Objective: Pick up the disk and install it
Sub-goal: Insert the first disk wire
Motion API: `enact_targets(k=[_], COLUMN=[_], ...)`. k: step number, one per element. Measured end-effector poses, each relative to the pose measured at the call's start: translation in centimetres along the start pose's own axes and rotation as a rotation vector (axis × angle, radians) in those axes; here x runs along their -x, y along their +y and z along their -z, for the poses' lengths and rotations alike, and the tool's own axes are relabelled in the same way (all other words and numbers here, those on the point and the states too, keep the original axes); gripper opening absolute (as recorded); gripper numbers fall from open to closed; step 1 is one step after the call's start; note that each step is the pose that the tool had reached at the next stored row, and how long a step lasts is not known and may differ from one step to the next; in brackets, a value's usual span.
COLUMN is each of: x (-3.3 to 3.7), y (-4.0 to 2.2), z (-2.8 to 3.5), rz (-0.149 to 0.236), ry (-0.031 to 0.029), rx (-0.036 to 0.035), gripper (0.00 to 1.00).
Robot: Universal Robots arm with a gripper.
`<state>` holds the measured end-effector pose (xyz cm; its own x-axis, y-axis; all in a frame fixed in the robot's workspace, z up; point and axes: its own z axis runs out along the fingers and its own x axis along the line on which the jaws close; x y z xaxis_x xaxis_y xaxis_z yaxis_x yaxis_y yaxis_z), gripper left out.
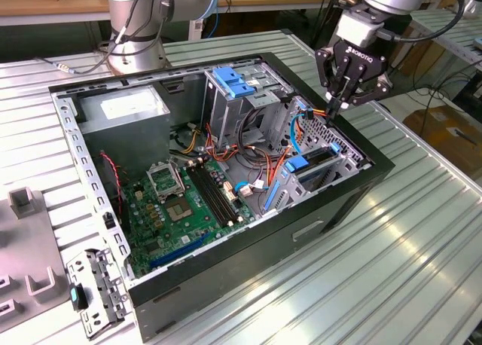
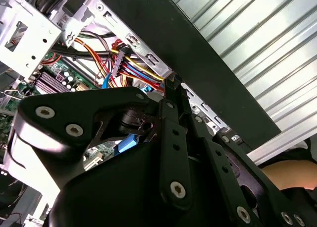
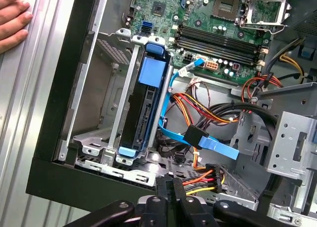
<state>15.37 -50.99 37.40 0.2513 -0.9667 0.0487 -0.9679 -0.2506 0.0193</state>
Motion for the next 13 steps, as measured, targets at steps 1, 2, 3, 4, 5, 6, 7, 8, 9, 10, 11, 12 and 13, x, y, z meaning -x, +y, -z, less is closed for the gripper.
enact_targets(k=[1, 2, 3, 4, 5, 6, 7, 8, 9, 10, 11, 12, 13], x=[0.0, 0.0, 0.0, 0.0, 0.0, 0.0, 0.0, 0.0, 0.0, 0.0, 0.0, 0.0, 0.0], y=[0.0, 0.0, 0.0, 0.0, 0.0, 0.0, 0.0, 0.0, 0.0, 0.0, 0.0, 0.0, 0.0], z=[0.0, 0.0, 0.0, 0.0, 0.0, 0.0, 0.0, 0.0, 0.0, 0.0, 0.0, 0.0, 0.0], rz=[0.0, 0.0, 0.0, 0.0, 0.0, 0.0, 0.0, 0.0, -0.001, -0.004, -0.011, -0.018, -0.027], ry=[0.0, 0.0, 0.0, 0.0, 0.0, 0.0, 0.0, 0.0, 0.0, -0.0001, -0.0003, -0.0004, -0.0005], rx=[0.0, 0.0, 0.0, 0.0, 0.0, 0.0, 0.0, 0.0, 0.0, 0.0001, 0.0005, 0.0009, 0.0013], gripper=[0.16, 0.16, 0.16, 0.16, 0.16, 0.16, 0.16, 0.16, 0.16, 0.16, 0.16, 0.16, 0.16])
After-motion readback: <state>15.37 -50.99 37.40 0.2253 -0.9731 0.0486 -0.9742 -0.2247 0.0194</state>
